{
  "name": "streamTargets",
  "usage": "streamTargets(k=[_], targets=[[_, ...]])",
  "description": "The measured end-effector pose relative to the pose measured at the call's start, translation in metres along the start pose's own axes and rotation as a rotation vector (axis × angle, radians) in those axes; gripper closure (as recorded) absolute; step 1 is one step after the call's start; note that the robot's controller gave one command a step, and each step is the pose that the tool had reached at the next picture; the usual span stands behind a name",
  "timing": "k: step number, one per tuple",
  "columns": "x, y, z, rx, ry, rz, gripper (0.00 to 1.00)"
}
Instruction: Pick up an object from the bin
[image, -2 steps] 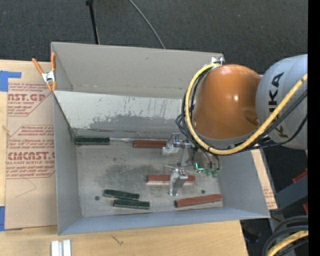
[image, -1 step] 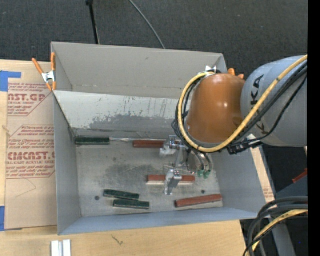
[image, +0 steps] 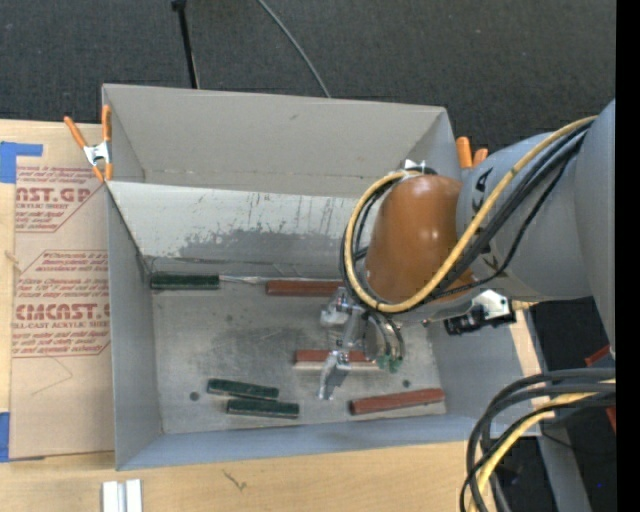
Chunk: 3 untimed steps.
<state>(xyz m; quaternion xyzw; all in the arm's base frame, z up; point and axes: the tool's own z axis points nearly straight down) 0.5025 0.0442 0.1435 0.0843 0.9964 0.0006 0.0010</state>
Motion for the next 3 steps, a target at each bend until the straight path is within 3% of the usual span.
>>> streamTargets(k=[1, 2, 3], targets=[[-0.047, 0.007, 0.062, 0.001, -0.001, -0.129, 1.0], [-0.047, 0.007, 0.062, 0.0, -0.001, -0.129, 1.0], [-0.082, -0.072, -0.09, 0.001, -0.003, -0.075, 1.0]])
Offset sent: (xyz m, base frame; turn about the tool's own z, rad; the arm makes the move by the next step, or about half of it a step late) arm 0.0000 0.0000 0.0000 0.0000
